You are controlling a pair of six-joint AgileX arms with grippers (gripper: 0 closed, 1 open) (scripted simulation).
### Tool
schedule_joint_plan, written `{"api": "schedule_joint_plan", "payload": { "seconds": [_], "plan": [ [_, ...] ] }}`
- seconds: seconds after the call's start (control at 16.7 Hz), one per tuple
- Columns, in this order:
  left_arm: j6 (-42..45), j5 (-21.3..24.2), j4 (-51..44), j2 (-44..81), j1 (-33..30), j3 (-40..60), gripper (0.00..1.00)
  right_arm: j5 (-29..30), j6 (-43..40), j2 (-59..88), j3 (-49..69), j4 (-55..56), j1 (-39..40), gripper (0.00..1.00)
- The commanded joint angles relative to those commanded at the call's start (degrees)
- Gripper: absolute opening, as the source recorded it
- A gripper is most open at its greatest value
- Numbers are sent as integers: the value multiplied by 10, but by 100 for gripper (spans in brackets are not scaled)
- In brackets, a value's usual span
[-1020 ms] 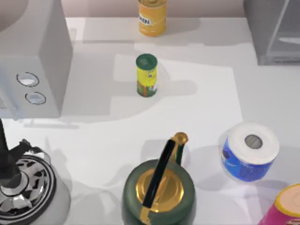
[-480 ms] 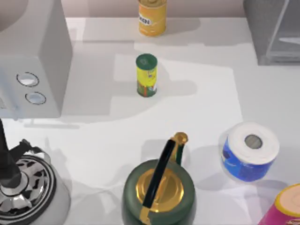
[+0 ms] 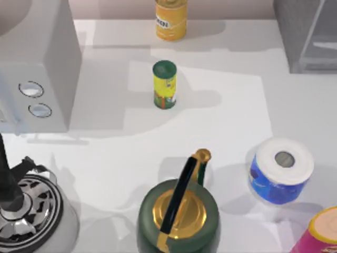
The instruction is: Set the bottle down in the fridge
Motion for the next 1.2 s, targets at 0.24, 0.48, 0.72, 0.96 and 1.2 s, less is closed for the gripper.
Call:
{"api": "schedule_joint_plan", "payload": {
  "seconds": [0.24, 0.48, 0.72, 0.96, 1.2],
  "plan": [
    [0, 0, 0, 0, 0, 0, 100, 120, 161, -222, -100, 91, 52, 1],
    [0, 0, 0, 0, 0, 0, 100, 248, 336, -481, -217, 177, 133, 1],
    [0, 0, 0, 0, 0, 0, 100, 359, 498, -688, -332, 240, 224, 1],
    [0, 0, 0, 0, 0, 0, 100, 427, 602, -800, -418, 267, 294, 1],
    [0, 0, 0, 0, 0, 0, 100, 441, 622, -821, -437, 270, 311, 1]
  ]
}}
